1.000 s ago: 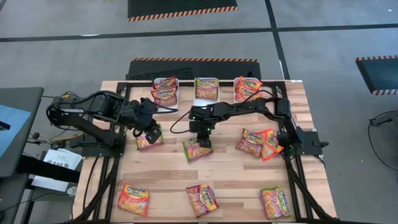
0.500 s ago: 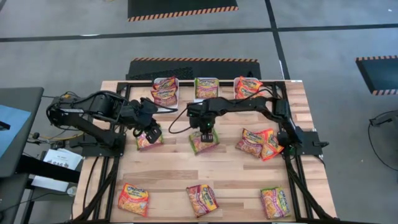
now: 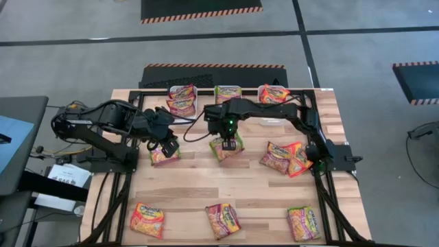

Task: Sort Maruchan noodles
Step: Put the green noodle pack into the middle white bin

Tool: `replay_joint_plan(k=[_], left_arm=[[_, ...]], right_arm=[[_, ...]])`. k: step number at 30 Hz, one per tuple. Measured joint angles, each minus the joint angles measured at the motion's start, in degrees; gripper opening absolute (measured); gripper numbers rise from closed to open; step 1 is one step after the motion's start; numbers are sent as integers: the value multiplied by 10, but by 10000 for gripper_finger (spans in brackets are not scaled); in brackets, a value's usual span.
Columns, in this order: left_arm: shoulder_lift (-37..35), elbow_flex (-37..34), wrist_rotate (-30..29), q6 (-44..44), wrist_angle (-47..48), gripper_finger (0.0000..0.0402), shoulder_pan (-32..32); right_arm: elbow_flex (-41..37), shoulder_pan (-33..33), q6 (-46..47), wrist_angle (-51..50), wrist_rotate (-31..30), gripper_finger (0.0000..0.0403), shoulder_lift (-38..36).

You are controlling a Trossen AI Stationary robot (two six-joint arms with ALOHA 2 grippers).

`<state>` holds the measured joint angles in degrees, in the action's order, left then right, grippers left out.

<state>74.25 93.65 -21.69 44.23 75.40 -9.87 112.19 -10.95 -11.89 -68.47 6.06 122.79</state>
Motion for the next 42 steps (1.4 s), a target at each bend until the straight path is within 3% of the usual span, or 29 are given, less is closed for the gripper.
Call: replay_joint_plan(k=[6, 12, 17, 25, 42], left_arm=[[0, 0, 0, -5, 1, 122, 0], [0, 0, -1, -4, 1, 122, 0], [0, 0, -19, 12, 1, 122, 0], [0, 0, -29, 25, 1, 122, 0], [0, 0, -30, 4, 1, 122, 0]], right_arm=[[80, -26, -34, -50, -25, 4, -1], [150, -73, -52, -83, -90, 4, -2], [188, -127, -52, -49, -168, 4, -3], [189, -189, -32, 19, -197, 3, -1], [85, -179, -21, 81, -210, 4, 4]])
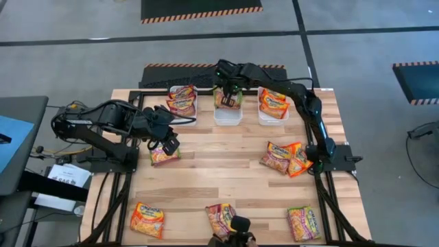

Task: Sort Maruchan noodles
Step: Put the green noodle pack into the middle white bin

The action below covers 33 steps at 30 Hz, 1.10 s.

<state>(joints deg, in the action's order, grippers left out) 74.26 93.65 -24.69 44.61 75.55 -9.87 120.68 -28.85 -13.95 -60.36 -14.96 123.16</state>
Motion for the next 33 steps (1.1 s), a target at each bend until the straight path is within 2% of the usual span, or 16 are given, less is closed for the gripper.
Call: replay_joint_plan(k=[21, 25, 33], left_arm=[[0, 0, 2, 2, 0, 122, 0], [0, 0, 2, 2, 0, 122, 0], [0, 0, 3, 2, 0, 122, 0]], right_arm=[[1, 3, 3, 15, -4, 13, 57], [1, 3, -19, 23, -3, 40, 56], [1, 3, -25, 8, -5, 125, 56]])
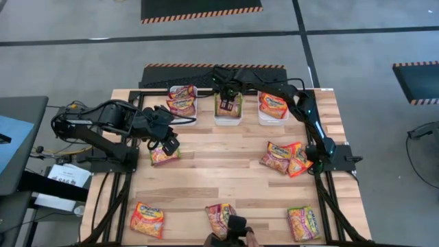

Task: Sort Maruchan noodles
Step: Put the green noodle pack into the middle white bin

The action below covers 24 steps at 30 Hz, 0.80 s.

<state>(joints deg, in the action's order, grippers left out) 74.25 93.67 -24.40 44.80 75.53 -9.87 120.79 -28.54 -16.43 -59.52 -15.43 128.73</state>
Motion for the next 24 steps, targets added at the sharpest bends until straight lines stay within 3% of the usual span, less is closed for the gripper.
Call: replay_joint_plan(k=[8, 11, 17, 24], left_arm=[[0, 0, 0, 0, 0, 122, 0], [0, 0, 0, -1, 0, 122, 0], [0, 0, 0, -8, 0, 122, 0], [0, 0, 0, -8, 0, 122, 0]], right_arm=[[48, 3, 31, -101, 1, 182, -1], [84, 6, 50, -159, 59, 185, -1], [107, 8, 107, -208, 236, 172, -1], [38, -6, 121, -167, 270, 157, 0]])
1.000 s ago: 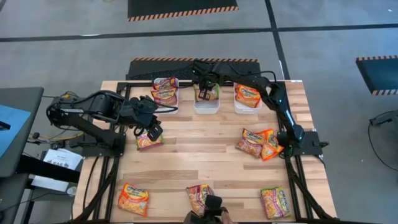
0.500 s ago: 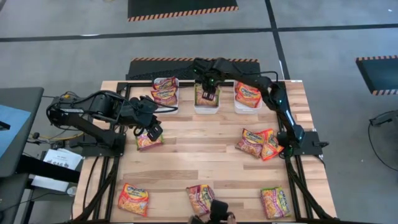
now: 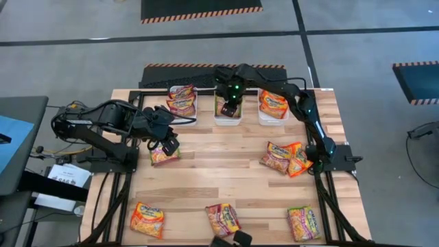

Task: Sort Maruchan noodles
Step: Put the green noodle pack into the middle white bin

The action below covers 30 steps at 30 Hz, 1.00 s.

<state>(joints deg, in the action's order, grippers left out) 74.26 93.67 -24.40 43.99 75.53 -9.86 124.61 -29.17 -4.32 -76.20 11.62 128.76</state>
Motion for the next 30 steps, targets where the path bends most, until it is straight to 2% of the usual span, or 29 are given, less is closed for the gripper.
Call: replay_joint_plan(k=[6, 23, 30], left_arm=[[0, 0, 0, 0, 0, 122, 0], [0, 0, -2, 7, 0, 122, 0], [0, 0, -3, 8, 0, 122, 0]], right_arm=[[-42, -4, 1, 50, -24, 157, 0], [-42, -22, 15, 63, -28, 155, 0], [-93, -19, 13, 79, -30, 155, 0]])
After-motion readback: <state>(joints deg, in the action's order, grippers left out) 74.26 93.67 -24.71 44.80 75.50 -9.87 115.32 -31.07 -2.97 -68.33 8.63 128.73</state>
